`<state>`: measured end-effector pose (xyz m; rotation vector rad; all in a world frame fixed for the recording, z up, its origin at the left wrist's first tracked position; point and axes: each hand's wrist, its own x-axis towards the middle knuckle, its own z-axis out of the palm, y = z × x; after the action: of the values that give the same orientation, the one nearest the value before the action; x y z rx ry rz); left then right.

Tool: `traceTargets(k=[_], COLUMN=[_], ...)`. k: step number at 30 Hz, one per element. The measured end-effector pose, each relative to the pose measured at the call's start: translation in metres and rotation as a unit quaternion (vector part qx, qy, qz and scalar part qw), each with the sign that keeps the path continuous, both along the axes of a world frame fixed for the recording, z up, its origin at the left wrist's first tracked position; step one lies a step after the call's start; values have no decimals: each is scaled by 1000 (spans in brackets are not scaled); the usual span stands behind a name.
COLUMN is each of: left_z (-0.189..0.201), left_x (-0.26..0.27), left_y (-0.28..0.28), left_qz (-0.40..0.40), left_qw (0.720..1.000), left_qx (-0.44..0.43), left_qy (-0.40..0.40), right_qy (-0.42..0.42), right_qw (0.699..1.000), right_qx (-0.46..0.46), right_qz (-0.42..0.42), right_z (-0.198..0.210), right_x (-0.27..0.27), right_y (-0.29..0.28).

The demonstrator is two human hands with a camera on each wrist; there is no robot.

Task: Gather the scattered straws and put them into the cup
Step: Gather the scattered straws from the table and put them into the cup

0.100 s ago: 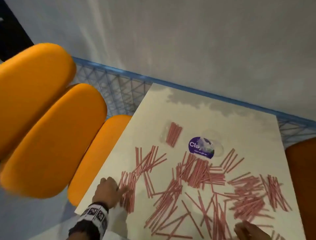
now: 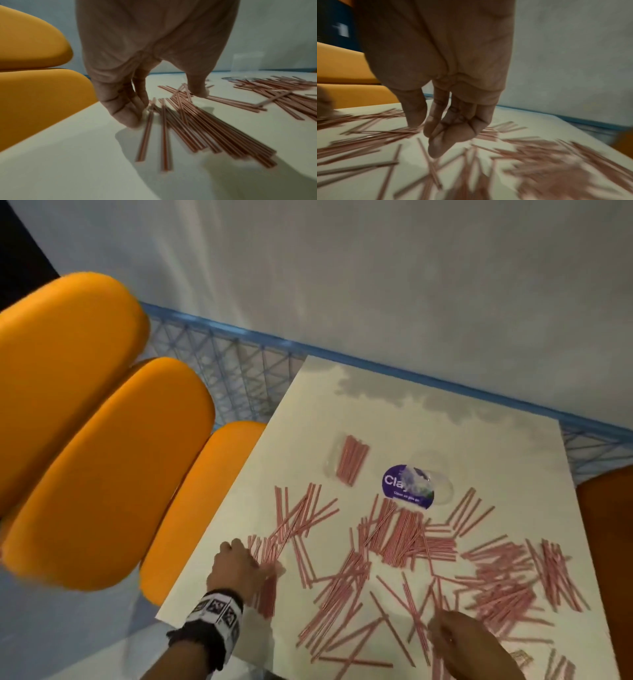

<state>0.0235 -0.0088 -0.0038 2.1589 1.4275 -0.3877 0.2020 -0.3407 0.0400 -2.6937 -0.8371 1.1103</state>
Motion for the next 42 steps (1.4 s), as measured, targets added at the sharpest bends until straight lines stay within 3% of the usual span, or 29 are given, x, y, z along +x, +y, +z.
traceTargets(k=[7, 13, 17, 25, 27, 29, 32, 35, 40, 42], left_z=[-1, -3, -4, -6, -9, -11, -12, -13, -18, -20], left_x=[11, -9, -13, -13, 0, 19, 49, 70, 87, 86], left_y=[-4, -17, -14, 27, 41, 53, 63, 62, 48, 50], left_qz=[-11, -30, -20, -15, -24, -31, -42, -41, -62, -32], left_qw=[999, 998, 997, 997, 996, 996, 996, 995, 993, 992], left_qx=[1, -23, -37, -13, -8, -5, -9, -23, -42, -55], left_qy=[-30, -54, -72, -75, -80, -86, -84, -85, -90, -112], right_qy=[-78, -77, -35, -78, -81, -99, -44, 37, 0, 7], right_qw=[992, 995, 987, 961, 966, 977, 994, 992, 993, 985], right_qx=[36, 13, 77, 129, 157, 169, 69, -1, 46, 63], right_qz=[97, 66, 140, 233, 192, 80, -71, -122, -108, -159], right_z=[0, -27, -55, -71, -65, -57, -55, -60, -57, -50], right_x=[6, 4, -13, 4, 5, 5, -2, -23, -40, -25], right_y=[157, 255, 282, 255, 247, 240, 232, 239, 258, 259])
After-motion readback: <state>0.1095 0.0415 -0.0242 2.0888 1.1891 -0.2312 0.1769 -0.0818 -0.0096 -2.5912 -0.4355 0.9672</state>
